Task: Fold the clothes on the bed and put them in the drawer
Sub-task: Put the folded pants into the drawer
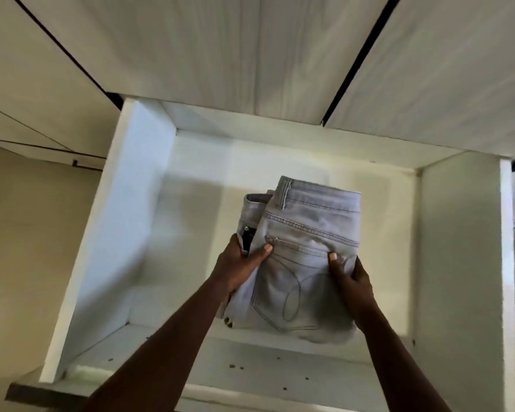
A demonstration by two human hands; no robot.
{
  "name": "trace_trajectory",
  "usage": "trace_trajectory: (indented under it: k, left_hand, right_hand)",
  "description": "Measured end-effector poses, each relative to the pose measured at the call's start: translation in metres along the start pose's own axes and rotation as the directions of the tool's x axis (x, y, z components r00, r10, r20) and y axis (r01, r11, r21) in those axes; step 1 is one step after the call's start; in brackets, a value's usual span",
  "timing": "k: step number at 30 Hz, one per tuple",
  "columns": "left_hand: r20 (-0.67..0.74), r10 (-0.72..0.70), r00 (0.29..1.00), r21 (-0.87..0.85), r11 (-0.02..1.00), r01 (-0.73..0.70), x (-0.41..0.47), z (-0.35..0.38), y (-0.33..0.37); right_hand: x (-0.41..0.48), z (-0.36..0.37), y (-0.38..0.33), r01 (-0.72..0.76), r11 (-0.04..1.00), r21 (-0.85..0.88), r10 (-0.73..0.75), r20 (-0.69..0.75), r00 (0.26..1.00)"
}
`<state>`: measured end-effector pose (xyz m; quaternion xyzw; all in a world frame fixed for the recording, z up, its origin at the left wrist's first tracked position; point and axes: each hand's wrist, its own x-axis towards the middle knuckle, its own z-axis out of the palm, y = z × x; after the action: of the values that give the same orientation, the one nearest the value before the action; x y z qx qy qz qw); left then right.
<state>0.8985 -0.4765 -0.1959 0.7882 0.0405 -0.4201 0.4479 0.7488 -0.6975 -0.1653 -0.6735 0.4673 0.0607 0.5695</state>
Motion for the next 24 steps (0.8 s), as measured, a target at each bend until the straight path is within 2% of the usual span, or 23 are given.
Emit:
trace_trajectory:
  k: [2, 4, 5, 7, 9, 12, 14, 16, 18, 20, 22, 24]
  left_hand:
    - [-0.182, 0.111, 0.977, 0.14, 0.986, -0.086, -0.009, 0.0, 0.004]
    - [-0.314, 0.31, 0.898, 0.309, 0.927, -0.212, -0.026, 0.001, 0.012]
    - [-0.35, 0.363, 0.864, 0.33, 0.911, -0.249, -0.034, 0.002, 0.018]
    - [-0.419, 0.345, 0.84, 0.246, 0.933, -0.261, -0.042, 0.004, 0.034]
    - [-0.471, 0.254, 0.845, 0.125, 0.967, -0.221, -0.036, 0.002, 0.047]
    - [-0.424, 0.229, 0.876, 0.101, 0.973, -0.206, -0.024, -0.005, 0.058]
    - [-0.341, 0.223, 0.913, 0.137, 0.973, -0.187, -0.021, -0.009, 0.06]
    - [-0.281, 0.194, 0.94, 0.194, 0.971, -0.142, -0.017, -0.012, 0.062]
    - [-0.284, 0.231, 0.931, 0.27, 0.95, -0.153, -0.011, -0.012, 0.061]
    - [-0.285, 0.336, 0.898, 0.338, 0.912, -0.234, -0.01, -0.012, 0.066]
    - [-0.297, 0.426, 0.854, 0.373, 0.875, -0.307, -0.018, -0.012, 0.07]
    - [-0.325, 0.477, 0.817, 0.358, 0.861, -0.36, -0.035, -0.01, 0.068]
  right_hand:
    - [-0.001, 0.002, 0.001, 0.042, 0.993, -0.111, -0.057, -0.136, 0.989]
    - [-0.007, 0.006, -0.002, 0.034, 0.969, -0.243, -0.113, -0.317, 0.942]
    - [-0.01, 0.008, -0.005, 0.044, 0.955, -0.295, -0.157, -0.375, 0.913]
    - [-0.017, 0.014, -0.015, 0.077, 0.952, -0.295, -0.202, -0.421, 0.884]
    - [-0.022, 0.014, -0.025, 0.092, 0.981, -0.168, -0.164, -0.489, 0.857]
    - [-0.034, 0.009, -0.038, 0.202, 0.977, -0.076, -0.21, -0.543, 0.813]
    - [-0.048, 0.005, -0.045, 0.316, 0.947, -0.059, -0.301, -0.506, 0.808]
    - [-0.059, 0.003, -0.047, 0.361, 0.931, -0.051, -0.346, -0.433, 0.832]
    - [-0.061, 0.003, -0.04, 0.28, 0.959, 0.047, -0.253, -0.307, 0.918]
    - [-0.055, 0.004, -0.036, 0.114, 0.98, 0.163, -0.085, -0.176, 0.981]
    - [-0.047, 0.002, -0.039, 0.01, 0.98, 0.198, 0.013, -0.113, 0.994]
    - [-0.041, -0.004, -0.045, -0.007, 0.974, 0.226, 0.03, -0.097, 0.995]
